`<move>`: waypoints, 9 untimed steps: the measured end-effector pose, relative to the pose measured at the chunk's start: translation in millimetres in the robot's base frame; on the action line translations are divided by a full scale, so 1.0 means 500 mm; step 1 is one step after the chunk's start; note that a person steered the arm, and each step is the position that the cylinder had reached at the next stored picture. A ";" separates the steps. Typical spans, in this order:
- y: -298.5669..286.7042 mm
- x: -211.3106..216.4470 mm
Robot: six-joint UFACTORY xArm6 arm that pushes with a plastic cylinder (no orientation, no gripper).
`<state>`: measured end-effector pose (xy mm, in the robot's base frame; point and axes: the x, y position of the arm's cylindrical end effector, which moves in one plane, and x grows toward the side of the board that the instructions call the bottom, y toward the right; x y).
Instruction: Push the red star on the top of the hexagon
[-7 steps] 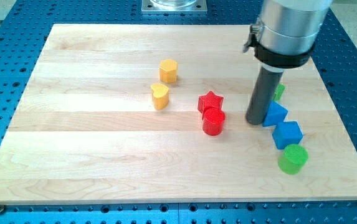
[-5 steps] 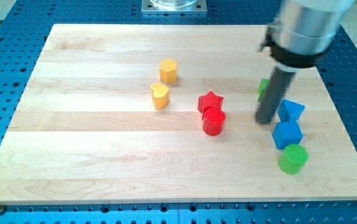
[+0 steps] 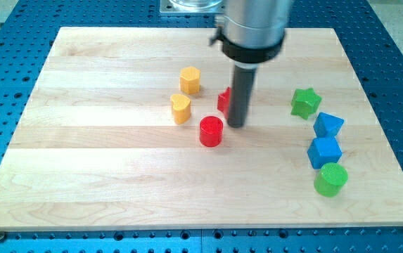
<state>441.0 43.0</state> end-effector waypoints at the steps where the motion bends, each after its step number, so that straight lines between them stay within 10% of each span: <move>1: -0.043 -0.010; 5: 0.185 -0.196; 7: 0.021 -0.232; 9: 0.257 -0.285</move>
